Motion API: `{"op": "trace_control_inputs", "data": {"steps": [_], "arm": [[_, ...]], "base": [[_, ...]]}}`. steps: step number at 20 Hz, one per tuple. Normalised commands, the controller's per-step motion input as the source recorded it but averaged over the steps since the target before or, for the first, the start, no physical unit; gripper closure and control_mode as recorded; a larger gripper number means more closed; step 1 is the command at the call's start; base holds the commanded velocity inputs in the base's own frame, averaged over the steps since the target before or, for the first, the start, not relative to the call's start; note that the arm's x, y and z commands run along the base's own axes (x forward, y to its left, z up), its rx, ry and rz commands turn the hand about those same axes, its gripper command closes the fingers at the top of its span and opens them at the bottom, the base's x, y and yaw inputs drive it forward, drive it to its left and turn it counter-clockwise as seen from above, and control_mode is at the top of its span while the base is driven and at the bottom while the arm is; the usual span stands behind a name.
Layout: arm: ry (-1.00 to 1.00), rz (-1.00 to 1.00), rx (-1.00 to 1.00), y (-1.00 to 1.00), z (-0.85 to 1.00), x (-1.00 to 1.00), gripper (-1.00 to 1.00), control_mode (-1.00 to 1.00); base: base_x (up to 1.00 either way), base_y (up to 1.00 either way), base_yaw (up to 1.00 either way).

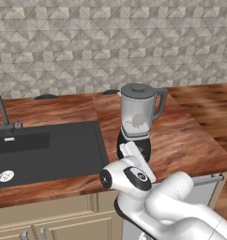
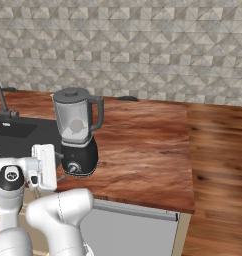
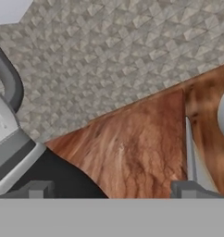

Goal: Open the blender lid, put the tangerine in the blender, close the lid, and start the blender.

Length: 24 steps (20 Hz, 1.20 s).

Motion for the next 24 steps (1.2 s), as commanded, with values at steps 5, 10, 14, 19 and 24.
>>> {"op": "trace_control_inputs", "data": {"steps": [5,10,14,19,24], "arm": [[0.00,0.00,0.00,-0.21,-0.18,0.00,-1.00,-1.00],[0.00,0.00,0.00,-0.21,-0.21,0.03,-1.00,-1.00],[0.00,0.00,0.00,-0.17,-0.13,0.11,-1.00,-1.00],[0.00,0.00,0.00,-0.20,-0.11,0.12,-1.00,-1.00],[0.00,0.00,0.00,-0.23,-0.13,0.12,-1.00,-1.00]], "base": [[0.00,0.00,0.00],[0.00,0.00,0.00],[0.00,0.00,0.00],[0.00,0.00,0.00],[0.00,0.00,0.00]]}}
